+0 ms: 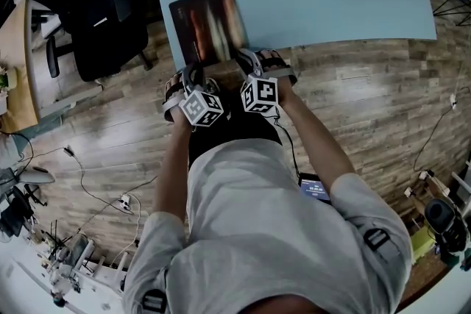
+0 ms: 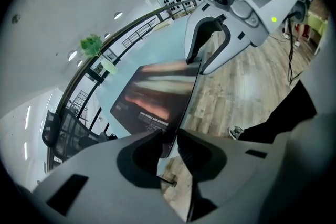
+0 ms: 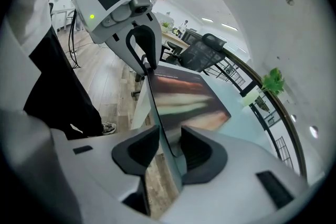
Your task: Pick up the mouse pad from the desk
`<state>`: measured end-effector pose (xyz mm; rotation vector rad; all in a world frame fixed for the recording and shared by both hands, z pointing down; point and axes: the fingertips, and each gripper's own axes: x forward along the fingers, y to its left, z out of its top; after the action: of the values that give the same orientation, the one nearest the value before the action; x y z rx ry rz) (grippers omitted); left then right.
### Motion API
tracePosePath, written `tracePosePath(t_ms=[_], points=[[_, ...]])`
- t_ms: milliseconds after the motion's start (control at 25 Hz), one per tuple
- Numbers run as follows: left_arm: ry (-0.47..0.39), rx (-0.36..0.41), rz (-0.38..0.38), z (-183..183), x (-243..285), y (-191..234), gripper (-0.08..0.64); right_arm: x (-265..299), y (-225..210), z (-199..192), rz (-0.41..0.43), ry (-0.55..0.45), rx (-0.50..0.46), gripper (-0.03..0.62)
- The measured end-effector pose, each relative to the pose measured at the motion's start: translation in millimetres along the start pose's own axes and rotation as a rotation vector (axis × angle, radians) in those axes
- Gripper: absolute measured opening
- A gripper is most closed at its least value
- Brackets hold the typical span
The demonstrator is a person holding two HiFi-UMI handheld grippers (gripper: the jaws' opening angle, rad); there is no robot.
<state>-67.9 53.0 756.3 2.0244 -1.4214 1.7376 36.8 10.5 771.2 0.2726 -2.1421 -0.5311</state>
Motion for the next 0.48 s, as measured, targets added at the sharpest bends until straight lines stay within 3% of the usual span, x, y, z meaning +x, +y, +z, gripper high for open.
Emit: tracePosePath(t_ms=[200,480], points=[[-0.01,-0.01,-0.011,1.7,-2.8,-0.5,0.064,0.3,-1.6,0.4,0.017,-0.006,0.037,0.122],[-0.02,-0.108,-0.055,1.6,-6.2,1.1,0.043,-2.2,-1.6,2.4,0.078,-0.004,0.075,0.115]])
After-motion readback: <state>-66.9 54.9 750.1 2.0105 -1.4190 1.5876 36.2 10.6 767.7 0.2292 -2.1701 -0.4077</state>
